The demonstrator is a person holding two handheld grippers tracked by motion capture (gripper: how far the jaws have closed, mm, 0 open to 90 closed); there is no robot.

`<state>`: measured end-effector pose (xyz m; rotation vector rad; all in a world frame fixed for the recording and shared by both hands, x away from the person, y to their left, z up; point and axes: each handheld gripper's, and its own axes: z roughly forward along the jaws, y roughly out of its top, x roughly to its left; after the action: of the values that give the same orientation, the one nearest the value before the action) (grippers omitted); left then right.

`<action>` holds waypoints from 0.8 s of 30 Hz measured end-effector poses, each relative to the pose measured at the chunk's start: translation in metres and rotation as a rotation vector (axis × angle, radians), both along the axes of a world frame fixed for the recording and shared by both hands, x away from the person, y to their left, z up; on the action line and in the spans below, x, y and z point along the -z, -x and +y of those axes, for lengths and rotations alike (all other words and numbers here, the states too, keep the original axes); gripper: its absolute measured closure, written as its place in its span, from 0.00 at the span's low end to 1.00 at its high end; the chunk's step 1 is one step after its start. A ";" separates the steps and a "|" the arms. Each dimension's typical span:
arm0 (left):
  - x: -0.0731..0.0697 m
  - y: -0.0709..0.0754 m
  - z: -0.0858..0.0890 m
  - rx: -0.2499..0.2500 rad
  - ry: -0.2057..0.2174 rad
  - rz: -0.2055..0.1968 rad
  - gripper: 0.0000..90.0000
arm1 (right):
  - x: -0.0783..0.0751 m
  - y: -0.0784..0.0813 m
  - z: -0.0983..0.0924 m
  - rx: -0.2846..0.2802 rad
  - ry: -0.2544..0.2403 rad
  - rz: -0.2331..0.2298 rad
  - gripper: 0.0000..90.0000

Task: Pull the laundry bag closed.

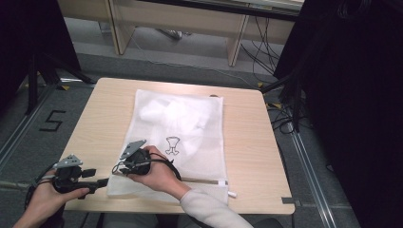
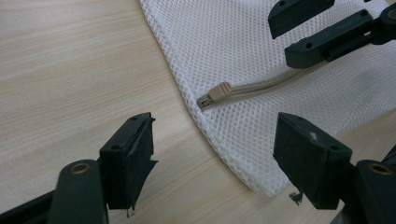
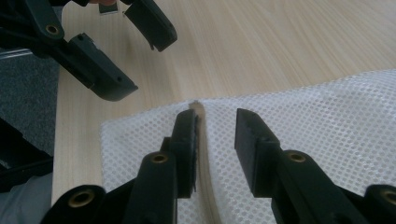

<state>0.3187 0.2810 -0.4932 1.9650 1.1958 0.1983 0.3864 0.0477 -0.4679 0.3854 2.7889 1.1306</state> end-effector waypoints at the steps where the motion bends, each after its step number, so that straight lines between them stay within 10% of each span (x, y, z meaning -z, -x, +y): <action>1: 0.000 0.000 0.000 0.000 0.000 0.000 0.32 | 0.000 0.000 0.000 0.000 0.000 0.000 0.79; 24: 0.001 0.000 -0.003 -0.018 0.034 0.001 0.32 | 0.015 -0.007 0.026 -0.017 0.058 0.052 0.84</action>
<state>0.3182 0.2775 -0.4943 1.9262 1.2095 0.1855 0.3933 0.0736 -0.4825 0.3913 2.8681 1.0560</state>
